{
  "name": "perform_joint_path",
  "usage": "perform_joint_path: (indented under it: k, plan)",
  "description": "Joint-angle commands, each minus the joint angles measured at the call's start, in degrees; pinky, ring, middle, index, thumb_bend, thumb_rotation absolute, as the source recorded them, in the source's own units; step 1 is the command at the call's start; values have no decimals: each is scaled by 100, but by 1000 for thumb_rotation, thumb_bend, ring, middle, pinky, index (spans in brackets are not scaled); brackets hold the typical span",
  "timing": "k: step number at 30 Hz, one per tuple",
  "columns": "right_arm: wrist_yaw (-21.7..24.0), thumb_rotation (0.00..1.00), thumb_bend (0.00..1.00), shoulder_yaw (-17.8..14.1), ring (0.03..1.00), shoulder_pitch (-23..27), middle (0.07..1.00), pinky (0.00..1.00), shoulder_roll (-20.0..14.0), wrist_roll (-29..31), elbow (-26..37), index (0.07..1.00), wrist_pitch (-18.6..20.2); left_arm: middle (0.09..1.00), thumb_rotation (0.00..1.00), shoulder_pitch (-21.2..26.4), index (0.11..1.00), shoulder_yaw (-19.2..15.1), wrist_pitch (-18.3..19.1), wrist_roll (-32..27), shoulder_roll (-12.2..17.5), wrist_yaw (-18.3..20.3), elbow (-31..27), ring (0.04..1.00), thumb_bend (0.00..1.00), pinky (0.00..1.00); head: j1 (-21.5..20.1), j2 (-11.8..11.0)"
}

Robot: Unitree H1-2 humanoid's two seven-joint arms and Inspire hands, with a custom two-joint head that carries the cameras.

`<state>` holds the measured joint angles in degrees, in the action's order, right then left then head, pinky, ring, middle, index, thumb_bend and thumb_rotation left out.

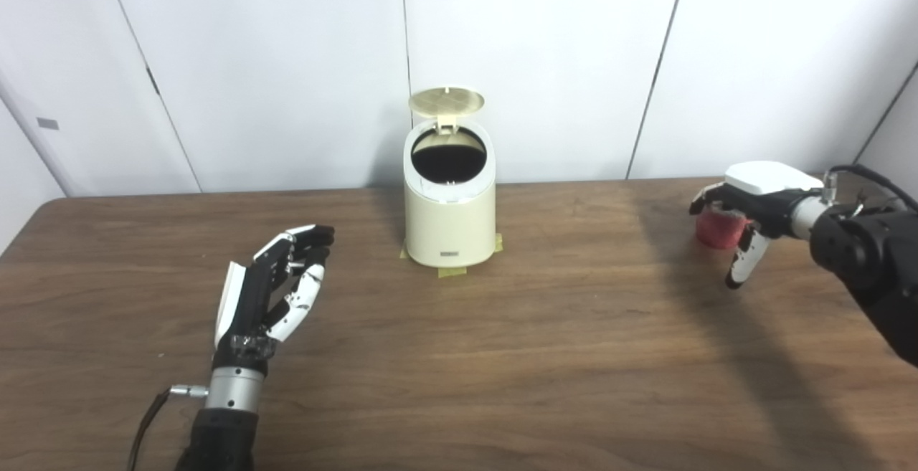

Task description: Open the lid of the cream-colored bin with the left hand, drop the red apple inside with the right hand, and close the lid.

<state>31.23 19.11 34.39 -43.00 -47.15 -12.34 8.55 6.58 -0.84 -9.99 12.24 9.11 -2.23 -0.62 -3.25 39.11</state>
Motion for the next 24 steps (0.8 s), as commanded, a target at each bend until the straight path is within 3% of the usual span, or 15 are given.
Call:
perform_joint_path:
  k: [1, 9, 12, 15, 24]
  plan:
    - [3, 109, 887, 1, 797, 217, 865, 647, -88, -65, -88, 779, 7, 728, 556, 161, 717, -20, -207, 43, 60, -46, -203, 704, 259, 585, -5, 4]
    - [-201, 127, 872, 78, 813, 327, 864, 687, -63, -152, -507, 784, -103, 726, 565, 159, 714, -10, -200, 88, 44, -69, -187, 702, 262, 585, -2, -26]
    - [-265, 133, 865, 85, 766, 344, 834, 620, -52, -117, -626, 784, -161, 728, 561, 156, 715, -4, -224, 84, 32, -63, -180, 704, 260, 587, 10, -33]
    - [-356, 98, 857, 93, 766, 339, 848, 615, -27, -106, -771, 784, -217, 729, 563, 156, 716, -7, -222, 103, 20, -68, -180, 705, 264, 589, 18, -41]
    - [-474, 134, 867, 140, 791, 385, 874, 608, 61, -146, -1026, 788, -210, 730, 552, 176, 715, -13, -275, 109, 22, -81, -126, 705, 258, 586, 35, -38]
